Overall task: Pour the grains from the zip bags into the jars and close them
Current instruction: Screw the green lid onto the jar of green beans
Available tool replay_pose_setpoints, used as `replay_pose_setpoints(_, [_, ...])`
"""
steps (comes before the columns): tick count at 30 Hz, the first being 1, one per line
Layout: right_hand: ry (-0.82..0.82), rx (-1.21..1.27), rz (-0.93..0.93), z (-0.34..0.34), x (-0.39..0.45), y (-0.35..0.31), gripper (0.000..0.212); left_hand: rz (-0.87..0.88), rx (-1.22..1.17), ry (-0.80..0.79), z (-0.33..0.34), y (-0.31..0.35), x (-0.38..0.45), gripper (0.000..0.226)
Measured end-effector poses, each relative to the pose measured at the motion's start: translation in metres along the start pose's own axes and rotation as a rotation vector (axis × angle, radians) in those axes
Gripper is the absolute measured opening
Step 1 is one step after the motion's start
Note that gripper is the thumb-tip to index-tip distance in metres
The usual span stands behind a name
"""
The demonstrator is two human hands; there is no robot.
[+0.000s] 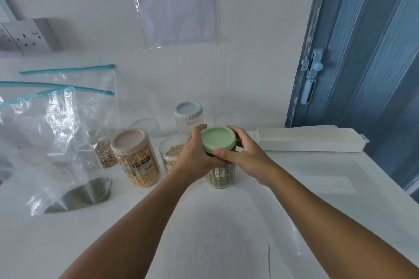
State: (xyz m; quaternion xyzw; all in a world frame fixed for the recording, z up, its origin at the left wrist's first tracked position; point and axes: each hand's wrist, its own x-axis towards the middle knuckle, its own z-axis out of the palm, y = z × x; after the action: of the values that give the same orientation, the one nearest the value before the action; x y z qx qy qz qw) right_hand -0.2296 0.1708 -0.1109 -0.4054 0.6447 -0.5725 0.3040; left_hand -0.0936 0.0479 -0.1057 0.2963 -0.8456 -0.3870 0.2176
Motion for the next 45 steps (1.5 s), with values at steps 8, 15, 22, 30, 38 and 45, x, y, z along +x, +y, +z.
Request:
replay_pose_setpoints(8, [0.133, 0.012, -0.042, 0.013, 0.0, 0.003, 0.076, 0.001, 0.034, 0.023, 0.001, -0.003, 0.001, 0.115])
replay_pose_setpoints(15, [0.084, 0.046, -0.01, 0.013, -0.007, 0.003, 0.079, -0.011, 0.115, -0.034, -0.004, 0.006, -0.002, 0.128])
replay_pose_setpoints(22, [-0.061, 0.076, 0.057, -0.005, 0.001, 0.006, 0.075, -0.034, 0.265, -0.149, -0.021, 0.017, 0.001, 0.146])
replay_pose_setpoints(30, [0.095, 0.134, -0.023, 0.019, -0.002, 0.015, 0.07, -0.029, 0.254, -0.101, -0.023, 0.013, 0.0, 0.139])
replay_pose_setpoints(38, [-0.059, 0.045, 0.014, -0.001, -0.003, 0.008, 0.06, 0.029, 0.565, -0.177, -0.026, 0.037, -0.003, 0.135])
replay_pose_setpoints(45, [0.183, -0.392, 0.048, -0.036, 0.036, 0.023, 0.06, 0.073, 0.703, -0.246, -0.027, 0.052, 0.007, 0.102])
